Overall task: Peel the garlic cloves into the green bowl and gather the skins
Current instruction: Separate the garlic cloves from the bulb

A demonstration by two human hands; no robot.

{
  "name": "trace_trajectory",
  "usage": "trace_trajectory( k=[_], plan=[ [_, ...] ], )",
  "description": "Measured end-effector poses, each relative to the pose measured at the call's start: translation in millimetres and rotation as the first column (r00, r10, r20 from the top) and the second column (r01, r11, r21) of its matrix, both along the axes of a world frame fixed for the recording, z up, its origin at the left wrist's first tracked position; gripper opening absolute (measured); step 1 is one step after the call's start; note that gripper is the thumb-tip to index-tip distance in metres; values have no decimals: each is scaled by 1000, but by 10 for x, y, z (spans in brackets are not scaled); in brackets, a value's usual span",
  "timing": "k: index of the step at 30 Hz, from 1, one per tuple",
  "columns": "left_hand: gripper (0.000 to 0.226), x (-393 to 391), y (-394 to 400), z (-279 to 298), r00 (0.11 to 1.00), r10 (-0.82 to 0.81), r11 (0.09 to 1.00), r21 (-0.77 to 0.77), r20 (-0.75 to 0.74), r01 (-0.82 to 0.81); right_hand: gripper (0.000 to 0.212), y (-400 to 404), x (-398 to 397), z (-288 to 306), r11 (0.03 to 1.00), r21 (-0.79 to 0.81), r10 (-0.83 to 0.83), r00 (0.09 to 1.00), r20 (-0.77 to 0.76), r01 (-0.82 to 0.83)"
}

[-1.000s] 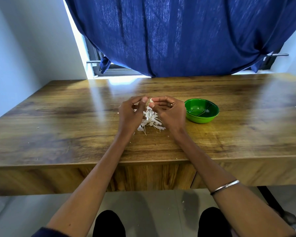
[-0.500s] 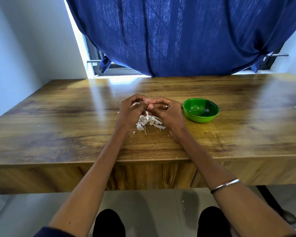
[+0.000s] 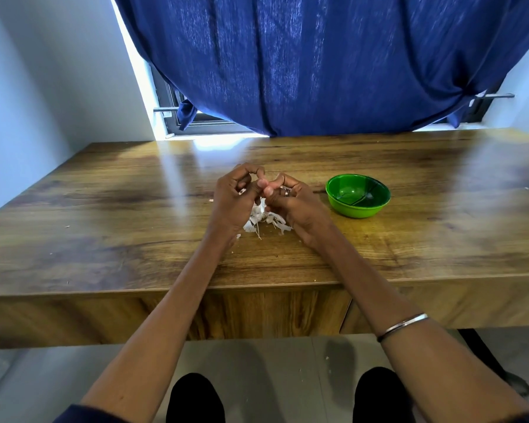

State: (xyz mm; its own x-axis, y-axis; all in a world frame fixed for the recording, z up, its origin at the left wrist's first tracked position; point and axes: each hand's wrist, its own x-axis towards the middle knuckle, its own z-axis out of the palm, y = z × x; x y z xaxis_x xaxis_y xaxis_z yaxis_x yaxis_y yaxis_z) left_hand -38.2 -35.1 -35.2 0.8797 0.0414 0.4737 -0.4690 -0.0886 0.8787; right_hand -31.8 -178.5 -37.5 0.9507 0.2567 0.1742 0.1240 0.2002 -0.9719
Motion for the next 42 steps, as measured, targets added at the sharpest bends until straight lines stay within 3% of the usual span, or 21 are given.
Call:
trace_trajectory(
  k=[5,9,14,19,23,27,35,42],
  plan=[
    [18,-19,-16,34,1000,6,1000,-25,-3,-6,16,-16,-16,38,969,232,124,979,-161,-84],
    [12,-27,4,34,994,97,990,-98,-55,-102,14,-26,-38,65,958,285,50,987,-156,-3],
    [13,-16,6,3,990,111,990,-75,-82,-117,25,12,-48,40,986,117,-116,993,-35,119],
    [16,-32,2,32,987,48,993,-103,-155,-64,18,7,-26,10,964,47,-265,961,79,262],
    [3,-46,19,44,981,4,992,-125,-194,-29,21,12,-52,9,962,-13,-266,952,148,271],
    [10,-28,16,37,984,36,994,-94,-177,-53,23,21,-52,16,957,-17,-282,946,156,288],
    [16,-20,14,36,985,40,996,-73,-169,-53,10,39,-57,-23,889,-193,-344,883,321,416],
    [14,-15,19,21,986,-3,996,-88,-169,-13,7,38,-34,-23,922,-168,-311,925,217,349]
  ],
)
